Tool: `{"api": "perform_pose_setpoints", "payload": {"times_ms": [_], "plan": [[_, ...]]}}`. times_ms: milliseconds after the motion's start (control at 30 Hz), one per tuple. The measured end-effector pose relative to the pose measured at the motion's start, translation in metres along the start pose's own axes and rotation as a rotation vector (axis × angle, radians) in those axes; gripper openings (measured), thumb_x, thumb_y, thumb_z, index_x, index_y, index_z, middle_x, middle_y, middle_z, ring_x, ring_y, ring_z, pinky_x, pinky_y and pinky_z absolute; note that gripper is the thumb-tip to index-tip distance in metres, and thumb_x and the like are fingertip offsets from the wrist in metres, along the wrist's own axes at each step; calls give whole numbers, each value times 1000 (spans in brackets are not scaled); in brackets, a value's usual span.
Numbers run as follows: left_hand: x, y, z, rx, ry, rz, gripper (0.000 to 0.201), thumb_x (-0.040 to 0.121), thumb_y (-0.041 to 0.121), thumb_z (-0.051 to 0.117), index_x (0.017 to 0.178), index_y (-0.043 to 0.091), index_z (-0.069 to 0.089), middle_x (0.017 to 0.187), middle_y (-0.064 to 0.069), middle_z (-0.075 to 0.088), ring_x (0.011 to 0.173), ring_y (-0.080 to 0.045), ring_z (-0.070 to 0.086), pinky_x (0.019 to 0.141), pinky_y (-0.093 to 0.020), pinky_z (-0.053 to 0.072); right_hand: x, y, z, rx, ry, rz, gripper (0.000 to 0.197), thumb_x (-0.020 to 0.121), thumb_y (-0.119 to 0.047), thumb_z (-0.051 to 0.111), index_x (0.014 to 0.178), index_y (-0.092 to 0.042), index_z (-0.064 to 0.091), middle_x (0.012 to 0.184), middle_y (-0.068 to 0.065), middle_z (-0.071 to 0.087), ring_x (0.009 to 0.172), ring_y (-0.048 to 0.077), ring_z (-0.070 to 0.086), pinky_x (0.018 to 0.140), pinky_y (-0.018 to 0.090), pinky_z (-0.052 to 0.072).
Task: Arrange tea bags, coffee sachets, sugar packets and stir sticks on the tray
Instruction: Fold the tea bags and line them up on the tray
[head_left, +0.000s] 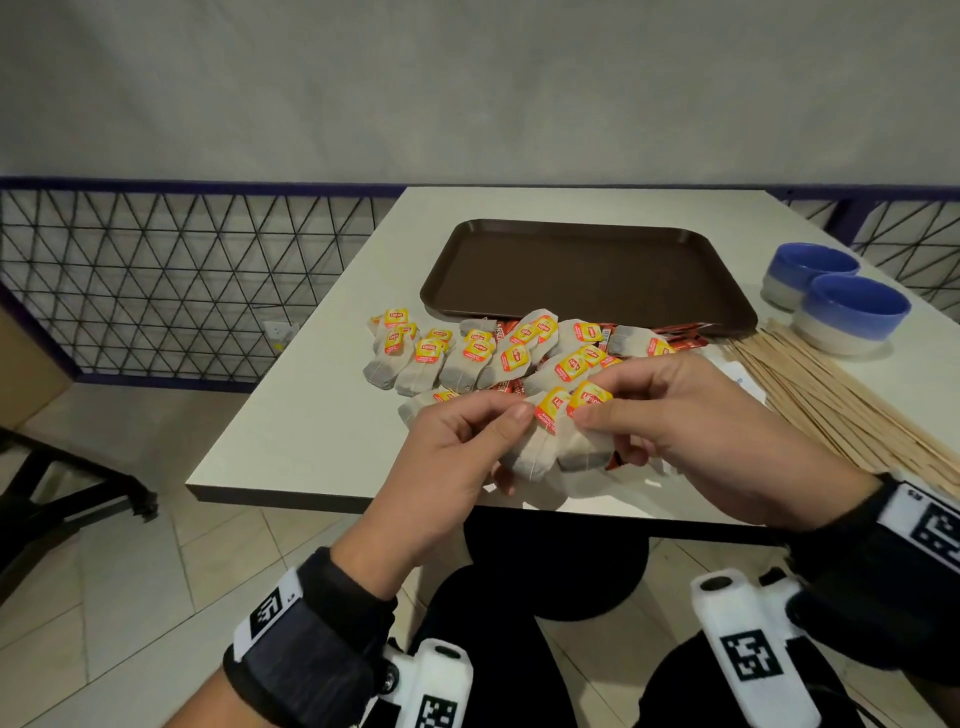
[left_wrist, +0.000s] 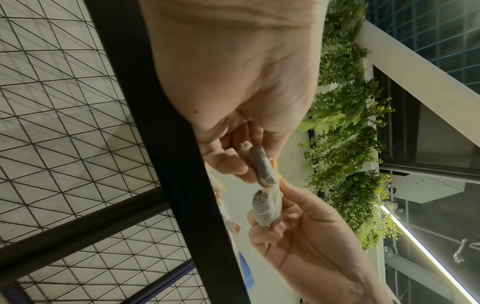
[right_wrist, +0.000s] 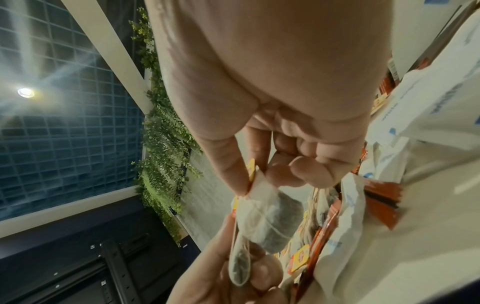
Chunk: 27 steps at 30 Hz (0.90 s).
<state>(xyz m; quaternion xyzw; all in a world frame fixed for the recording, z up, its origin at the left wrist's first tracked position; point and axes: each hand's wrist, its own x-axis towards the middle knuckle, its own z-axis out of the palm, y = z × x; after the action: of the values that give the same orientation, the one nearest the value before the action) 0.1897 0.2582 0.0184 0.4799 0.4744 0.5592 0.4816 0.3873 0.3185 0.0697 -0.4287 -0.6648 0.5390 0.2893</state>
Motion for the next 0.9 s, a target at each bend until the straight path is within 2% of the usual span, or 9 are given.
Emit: {"api": "perform_pose_setpoints", "payload": {"times_ms": [100, 267, 400, 500, 600, 667, 733, 800, 900], "plan": [[0, -1, -1, 28, -27, -1, 26, 86, 36, 63, 96, 19, 79, 92, -4, 73, 79, -19, 62, 58, -30, 54, 0, -1, -1, -22, 2, 7, 8, 88, -11, 75, 89, -5, 80, 93, 28, 67, 64, 14, 54, 54, 25, 44], [1, -1, -2, 9, -39, -48, 27, 85, 35, 63, 96, 16, 78, 89, 1, 72, 80, -13, 63, 62, -33, 55, 0, -2, -2, -50, -42, 11, 7, 89, -12, 75, 88, -9, 82, 86, 18, 72, 61, 7, 56, 55, 23, 44], [3, 1, -2, 17, -50, -83, 26, 91, 32, 61, 99, 13, 78, 91, 3, 71, 80, -7, 61, 66, -31, 52, -1, -5, -3, -81, -92, 5, 9, 89, -14, 75, 88, -8, 81, 91, 22, 71, 63, 9, 56, 55, 22, 44], [3, 3, -1, 42, -48, -84, 23, 92, 30, 62, 97, 15, 78, 91, 0, 71, 83, -13, 61, 74, -53, 55, -1, -6, -5, -99, -103, 16, 8, 88, -15, 76, 86, -9, 81, 86, 20, 71, 63, 9, 57, 55, 22, 44], [1, 2, 1, 35, 5, -26, 17, 97, 24, 65, 107, 18, 77, 100, -3, 74, 86, -28, 67, 77, -57, 58, 2, -6, -5, -101, -82, 17, 12, 88, -15, 76, 89, -3, 79, 91, 26, 69, 69, 17, 57, 56, 25, 45], [-2, 2, 1, 4, 58, 52, 21, 89, 23, 71, 110, 23, 74, 105, -7, 72, 88, -36, 66, 70, -48, 60, 3, -6, -4, -55, -55, -1, 16, 88, -13, 75, 90, 4, 76, 90, 33, 64, 71, 26, 50, 53, 26, 44], [-7, 3, 3, 16, 88, 157, 23, 82, 17, 78, 104, 18, 70, 100, -9, 72, 79, -23, 67, 61, -29, 55, 3, -8, -4, 29, -43, -5, 16, 87, -11, 74, 87, 6, 74, 83, 24, 64, 73, 28, 47, 52, 27, 42], [-11, 3, 7, 42, 72, 210, 24, 76, 17, 82, 96, 14, 69, 97, -11, 71, 79, -23, 66, 59, -25, 52, 3, -12, -5, 66, -40, 1, 14, 88, -11, 72, 83, 2, 76, 81, 13, 67, 74, 25, 49, 56, 29, 39], [-12, 2, 12, 69, 61, 214, 19, 74, 17, 87, 87, 14, 73, 97, -11, 73, 89, -38, 70, 71, -50, 61, 1, -17, -6, 69, -32, 7, 12, 89, -14, 73, 86, -4, 79, 85, 11, 74, 75, 18, 58, 64, 33, 42]]}}
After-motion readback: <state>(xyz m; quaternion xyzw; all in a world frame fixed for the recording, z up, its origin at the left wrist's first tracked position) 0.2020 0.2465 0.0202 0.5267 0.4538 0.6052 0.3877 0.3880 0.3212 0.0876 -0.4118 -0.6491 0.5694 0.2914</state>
